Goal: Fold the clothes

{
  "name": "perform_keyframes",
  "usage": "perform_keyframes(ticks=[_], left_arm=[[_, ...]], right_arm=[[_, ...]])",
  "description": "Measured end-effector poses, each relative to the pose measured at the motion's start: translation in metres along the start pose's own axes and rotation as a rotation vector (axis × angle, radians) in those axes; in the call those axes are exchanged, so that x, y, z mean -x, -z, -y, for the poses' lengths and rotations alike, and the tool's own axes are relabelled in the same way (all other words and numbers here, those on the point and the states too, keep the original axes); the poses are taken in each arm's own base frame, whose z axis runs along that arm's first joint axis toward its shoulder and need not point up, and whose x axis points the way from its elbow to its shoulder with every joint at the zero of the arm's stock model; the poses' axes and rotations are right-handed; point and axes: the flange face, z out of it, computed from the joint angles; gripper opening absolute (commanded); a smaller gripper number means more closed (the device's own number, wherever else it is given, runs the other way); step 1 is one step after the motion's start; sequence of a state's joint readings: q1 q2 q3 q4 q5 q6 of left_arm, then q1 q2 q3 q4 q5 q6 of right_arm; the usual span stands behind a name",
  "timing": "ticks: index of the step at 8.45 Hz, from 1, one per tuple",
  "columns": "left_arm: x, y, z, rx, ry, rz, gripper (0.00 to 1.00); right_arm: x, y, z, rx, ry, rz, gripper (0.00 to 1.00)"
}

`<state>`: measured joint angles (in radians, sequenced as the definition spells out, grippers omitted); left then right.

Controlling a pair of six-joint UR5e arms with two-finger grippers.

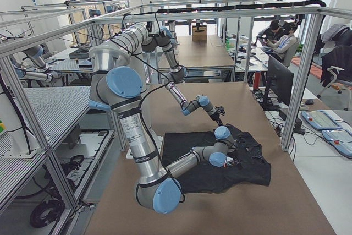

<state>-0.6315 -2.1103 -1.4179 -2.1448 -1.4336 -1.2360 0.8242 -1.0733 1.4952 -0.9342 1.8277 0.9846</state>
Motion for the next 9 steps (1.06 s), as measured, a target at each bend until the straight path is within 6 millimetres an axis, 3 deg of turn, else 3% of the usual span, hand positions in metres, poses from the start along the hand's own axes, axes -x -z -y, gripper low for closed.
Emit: perform_keyframes(ticks=[3,4,7,9], left_arm=[[-0.025,0.012,0.02,-0.008,0.009,-0.009,0.0],[-0.042,0.018,0.029,-0.008,0.013,-0.001,0.0],[-0.121,0.047,0.057,0.011,0.05,0.069,0.0],[-0.144,0.043,0.051,0.011,0.07,0.102,0.0]], right_arm=[[0.001,0.0,0.0,-0.001,0.0,0.0,0.94],[0.001,0.0,0.0,-0.001,0.0,0.001,0.94],[0.002,0.0,0.001,-0.002,0.001,0.002,0.94],[0.002,0.0,0.001,-0.002,0.009,0.002,0.94]])
